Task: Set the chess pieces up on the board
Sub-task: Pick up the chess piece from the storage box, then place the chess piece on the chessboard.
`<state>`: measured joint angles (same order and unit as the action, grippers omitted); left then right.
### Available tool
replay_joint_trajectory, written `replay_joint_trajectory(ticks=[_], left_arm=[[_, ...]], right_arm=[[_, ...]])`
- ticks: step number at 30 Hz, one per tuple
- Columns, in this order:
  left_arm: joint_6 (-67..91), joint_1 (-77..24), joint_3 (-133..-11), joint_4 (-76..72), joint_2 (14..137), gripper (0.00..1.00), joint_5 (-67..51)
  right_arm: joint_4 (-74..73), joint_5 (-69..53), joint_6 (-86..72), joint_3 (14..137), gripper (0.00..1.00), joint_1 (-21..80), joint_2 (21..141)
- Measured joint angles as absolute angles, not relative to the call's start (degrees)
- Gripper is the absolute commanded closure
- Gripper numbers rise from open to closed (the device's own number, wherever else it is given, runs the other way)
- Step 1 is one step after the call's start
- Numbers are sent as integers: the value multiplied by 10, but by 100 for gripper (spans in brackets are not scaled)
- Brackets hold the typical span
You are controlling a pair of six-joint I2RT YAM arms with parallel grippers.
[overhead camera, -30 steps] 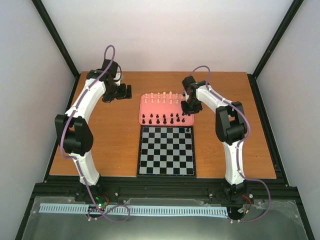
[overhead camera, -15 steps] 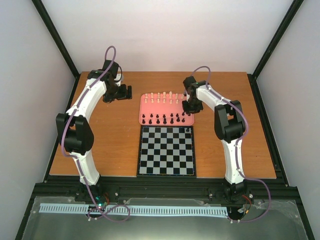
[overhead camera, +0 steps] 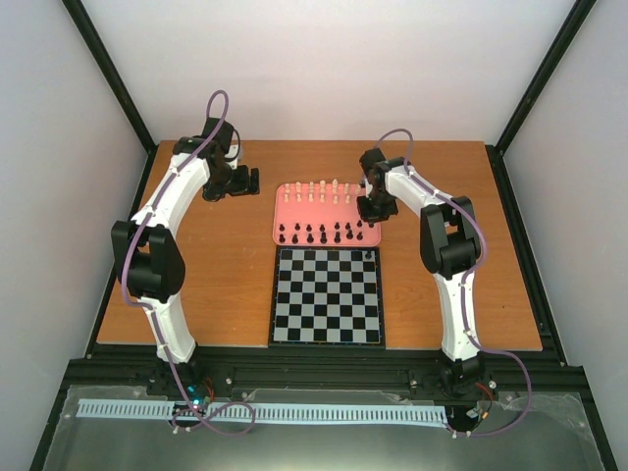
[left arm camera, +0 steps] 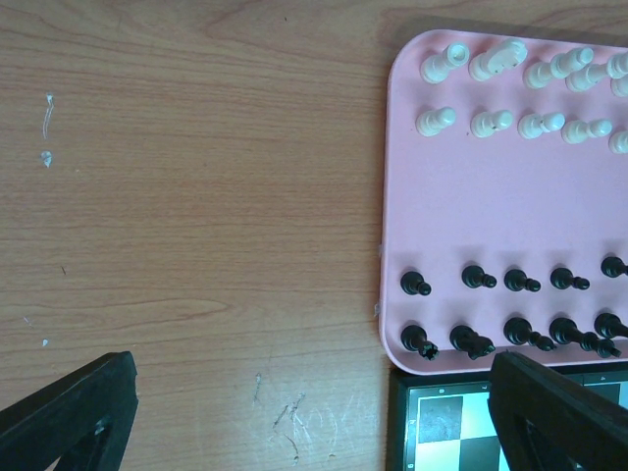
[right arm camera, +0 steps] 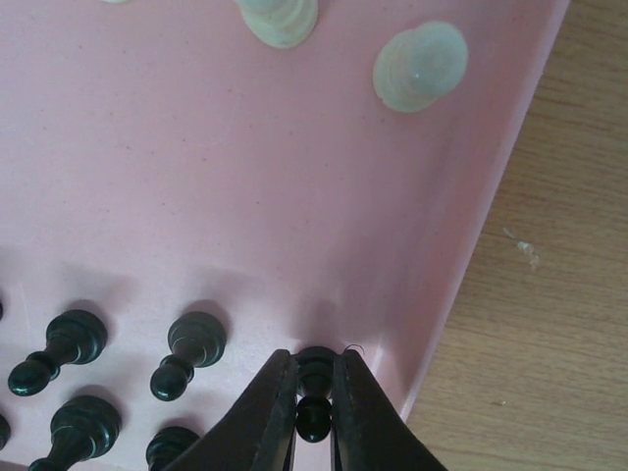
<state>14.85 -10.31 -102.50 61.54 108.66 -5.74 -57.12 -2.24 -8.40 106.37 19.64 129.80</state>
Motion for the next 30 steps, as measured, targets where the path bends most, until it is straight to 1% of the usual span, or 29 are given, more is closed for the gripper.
replay_joint_trajectory(ticks=[4, 16, 22, 26, 30], left_arm=[[149, -103, -1025, 615, 1087, 0, -58], [149, -103, -1025, 615, 1087, 0, -58], [149, -103, -1025, 615, 1087, 0, -58], [149, -103, -1025, 615, 1087, 0, -59], [149, -103, -1025, 615, 1087, 0, -60]], right_arm=[[-572, -24, -81, 1064, 97, 196, 1298], [-583, -36, -84, 1063, 97, 198, 1287], [-592, -40, -95, 1023, 97, 216, 1193], [-594, -53, -102, 972, 97, 245, 1123], [-591, -65, -108, 915, 97, 270, 1094]])
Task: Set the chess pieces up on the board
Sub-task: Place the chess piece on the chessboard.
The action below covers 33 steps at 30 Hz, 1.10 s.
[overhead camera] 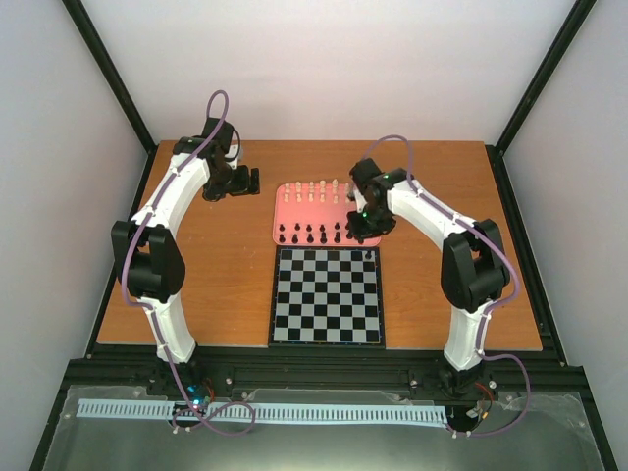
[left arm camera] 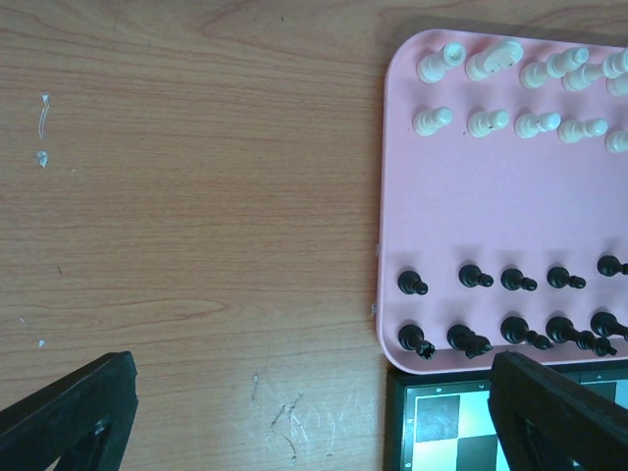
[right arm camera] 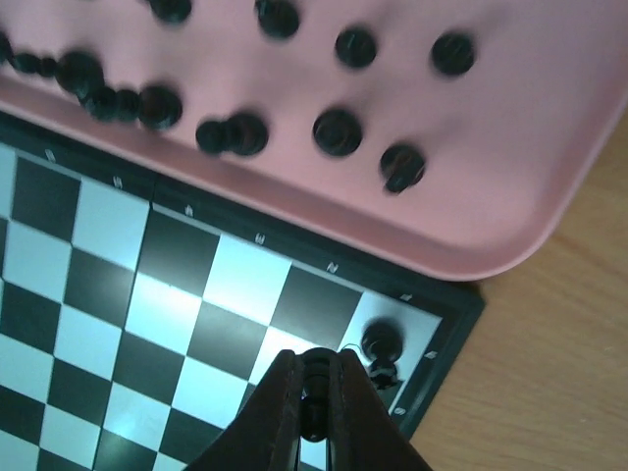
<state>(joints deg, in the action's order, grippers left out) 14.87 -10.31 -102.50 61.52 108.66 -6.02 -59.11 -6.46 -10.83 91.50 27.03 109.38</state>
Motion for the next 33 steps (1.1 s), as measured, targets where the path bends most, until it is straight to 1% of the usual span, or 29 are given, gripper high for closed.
replay_joint_trajectory(ticks=[5, 17, 23, 33], left_arm=[[149, -103, -1024, 615, 1086, 0, -61], [149, -103, -1017, 614, 1086, 0, -61], [149, -103, -1017, 614, 1085, 0, -61], [149, -103, -1013, 614, 1084, 0, -61]], right_arm=[[-584, -74, -115, 868, 97, 294, 1092], [-536, -72, -121, 850, 97, 302, 1105], [-529, -72, -123, 824, 97, 302, 1112], [-518, -61, -131, 824, 97, 302, 1119]])
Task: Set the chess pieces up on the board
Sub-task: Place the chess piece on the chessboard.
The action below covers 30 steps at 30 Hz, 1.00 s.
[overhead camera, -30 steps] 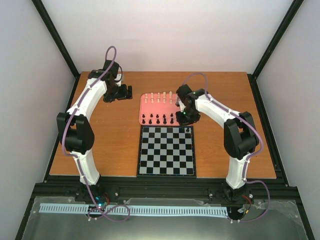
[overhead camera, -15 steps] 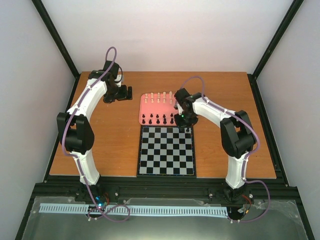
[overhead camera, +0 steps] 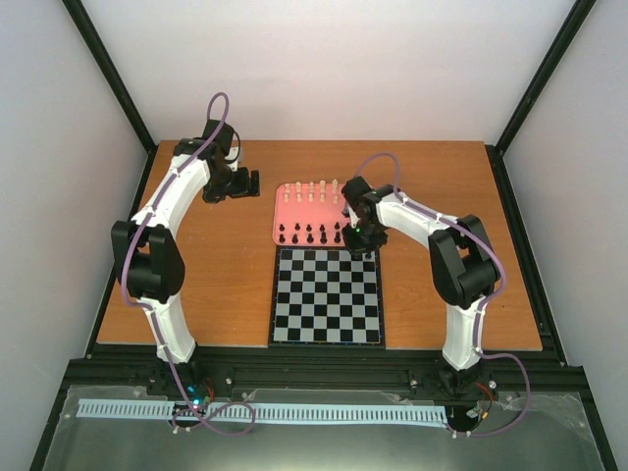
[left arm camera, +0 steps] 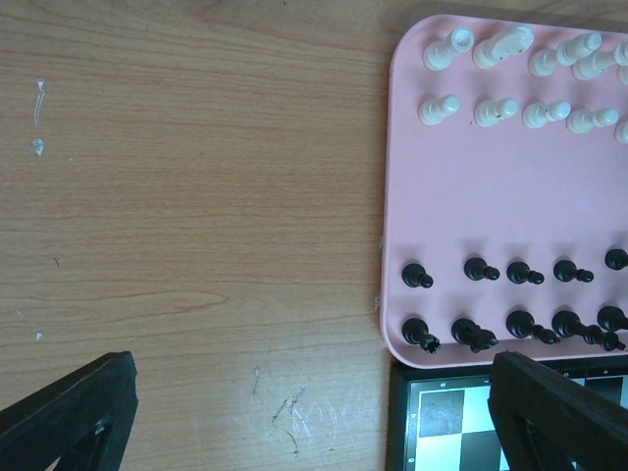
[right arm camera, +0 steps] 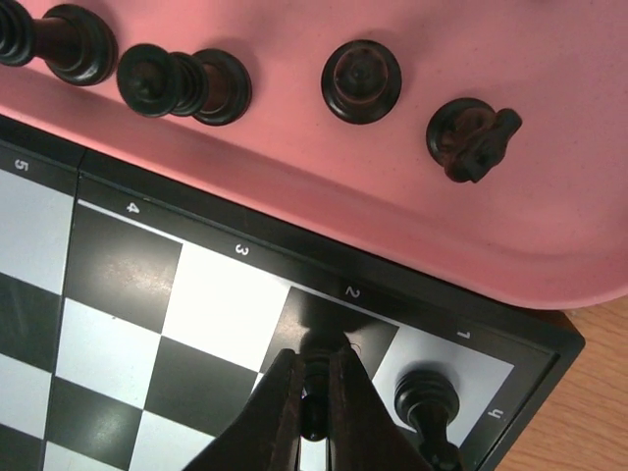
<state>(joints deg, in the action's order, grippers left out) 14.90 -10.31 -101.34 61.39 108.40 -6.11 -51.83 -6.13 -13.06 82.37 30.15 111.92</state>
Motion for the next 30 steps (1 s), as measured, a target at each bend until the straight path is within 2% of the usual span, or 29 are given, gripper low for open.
replay_joint_trajectory(ticks=[5, 7, 17, 22, 30], left_arm=[[149, -103, -1013, 614, 1084, 0, -62], [149, -103, -1012, 614, 1084, 0, -62], [149, -103, -1011, 614, 1084, 0, -62], [149, -103, -1011, 614, 1084, 0, -63], [150, -103, -1011, 614, 1084, 0, -63]], right_arm=[[-516, -56, -131, 830, 97, 302, 1130], [-516, -54, -131, 832, 94, 302, 1132], [-517, -52, -131, 835, 62, 302, 1134], [-538, -50, -127, 862, 57, 302, 1133], [-562, -22, -127, 946, 57, 296, 1122]])
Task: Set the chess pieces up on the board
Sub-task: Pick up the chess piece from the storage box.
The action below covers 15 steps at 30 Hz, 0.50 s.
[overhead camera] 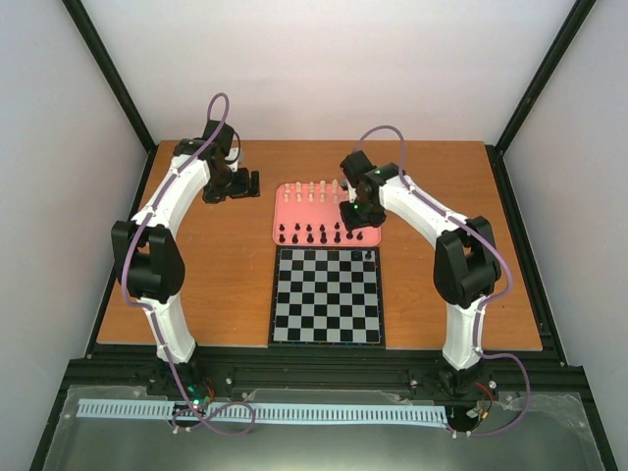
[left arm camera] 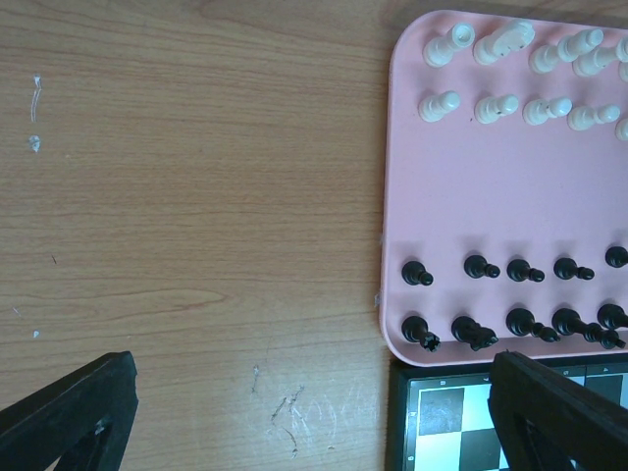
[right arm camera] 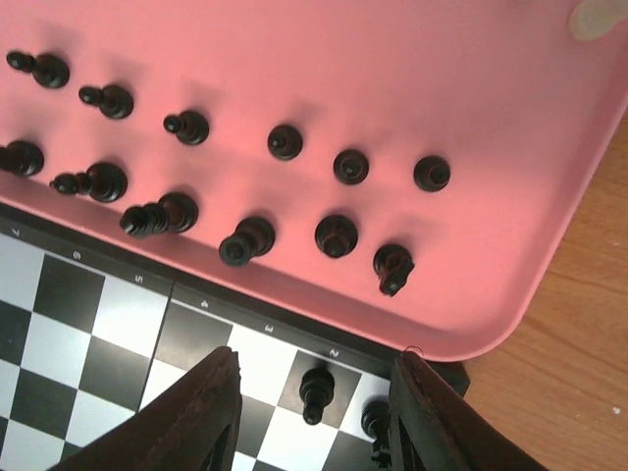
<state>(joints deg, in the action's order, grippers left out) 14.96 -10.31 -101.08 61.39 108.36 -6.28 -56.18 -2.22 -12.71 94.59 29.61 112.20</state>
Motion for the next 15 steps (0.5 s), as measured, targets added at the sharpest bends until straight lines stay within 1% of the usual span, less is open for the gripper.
replay_joint_trajectory(ticks=[6, 15], left_arm=[[150, -103, -1011, 614, 1084, 0, -63], [149, -103, -1011, 614, 1084, 0, -62]], right_arm=[[-565, -19, -127, 974, 60, 282, 1156], [-568, -27, -129, 977, 64, 256, 1208]])
